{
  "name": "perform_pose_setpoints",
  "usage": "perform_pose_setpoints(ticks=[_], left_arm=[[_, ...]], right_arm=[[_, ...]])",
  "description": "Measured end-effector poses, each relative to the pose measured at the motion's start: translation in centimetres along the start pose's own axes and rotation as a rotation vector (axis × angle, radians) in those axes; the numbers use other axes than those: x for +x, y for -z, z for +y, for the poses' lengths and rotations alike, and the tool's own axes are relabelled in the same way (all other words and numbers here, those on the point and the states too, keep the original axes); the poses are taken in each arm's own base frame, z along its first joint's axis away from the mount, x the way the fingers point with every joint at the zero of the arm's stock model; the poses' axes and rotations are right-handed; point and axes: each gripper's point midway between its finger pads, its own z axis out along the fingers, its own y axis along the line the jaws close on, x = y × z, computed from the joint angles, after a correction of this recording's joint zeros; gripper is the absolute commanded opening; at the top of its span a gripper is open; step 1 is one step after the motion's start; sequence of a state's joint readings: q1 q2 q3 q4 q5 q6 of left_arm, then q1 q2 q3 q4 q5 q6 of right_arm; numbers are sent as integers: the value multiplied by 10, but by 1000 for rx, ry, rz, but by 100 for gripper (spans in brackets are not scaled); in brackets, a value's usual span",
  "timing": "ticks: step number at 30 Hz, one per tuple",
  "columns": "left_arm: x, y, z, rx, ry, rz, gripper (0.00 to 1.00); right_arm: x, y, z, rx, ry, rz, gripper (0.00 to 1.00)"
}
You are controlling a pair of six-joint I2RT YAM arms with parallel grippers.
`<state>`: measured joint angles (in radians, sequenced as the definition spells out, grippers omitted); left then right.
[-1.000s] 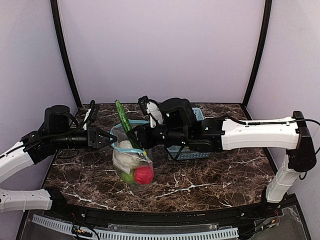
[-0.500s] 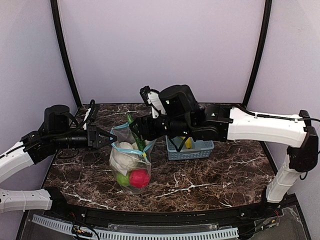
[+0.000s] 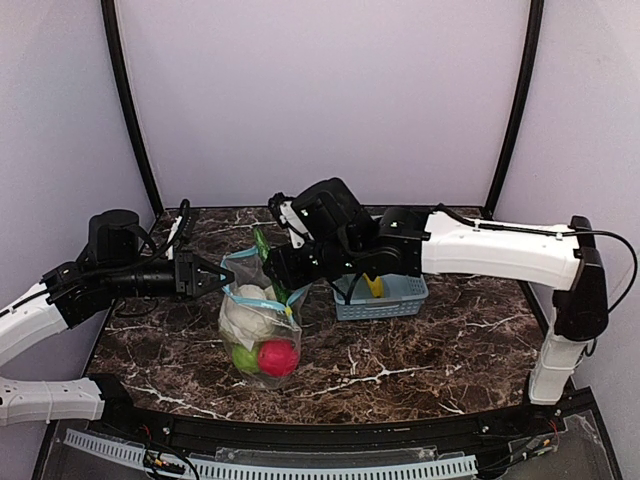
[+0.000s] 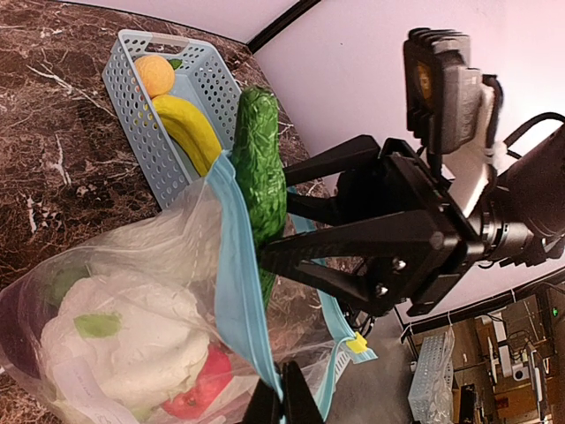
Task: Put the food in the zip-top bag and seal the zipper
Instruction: Adjust the fake vegetable in the zipper food storage bag.
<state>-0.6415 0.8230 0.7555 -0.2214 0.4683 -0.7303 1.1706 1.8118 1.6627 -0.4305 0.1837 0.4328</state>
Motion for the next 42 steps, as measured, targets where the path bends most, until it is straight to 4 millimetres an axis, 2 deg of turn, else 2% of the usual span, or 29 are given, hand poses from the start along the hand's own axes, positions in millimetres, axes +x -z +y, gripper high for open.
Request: perform_pose_setpoints(ticks=[5, 10, 12, 20, 27, 32, 35, 42], left_arm=[[0, 0, 0, -1, 0, 0, 1], [0, 0, 0, -1, 0, -1, 1], [0, 0, 0, -1, 1, -1, 1], [-1, -1, 0, 1, 7, -2, 1], [-1, -2, 0, 1, 10, -3, 1], [-1, -2, 0, 1, 10, -3, 1], [-2, -2, 0, 1, 13, -4, 1], [-2, -2, 0, 1, 22, -4, 1]], right_arm=[[14, -15, -5, 7, -5, 50, 34], [14, -15, -5, -6, -23, 57, 15], [15, -15, -3, -14, -28, 58, 11], [27, -7, -6, -45, -53, 42, 6], [10, 8, -1, -71, -112, -7, 3], [-9, 31, 4, -121, -190, -96, 1], [-13, 41, 5, -159, -240, -150, 0], [-1, 32, 13, -181, -277, -177, 0]])
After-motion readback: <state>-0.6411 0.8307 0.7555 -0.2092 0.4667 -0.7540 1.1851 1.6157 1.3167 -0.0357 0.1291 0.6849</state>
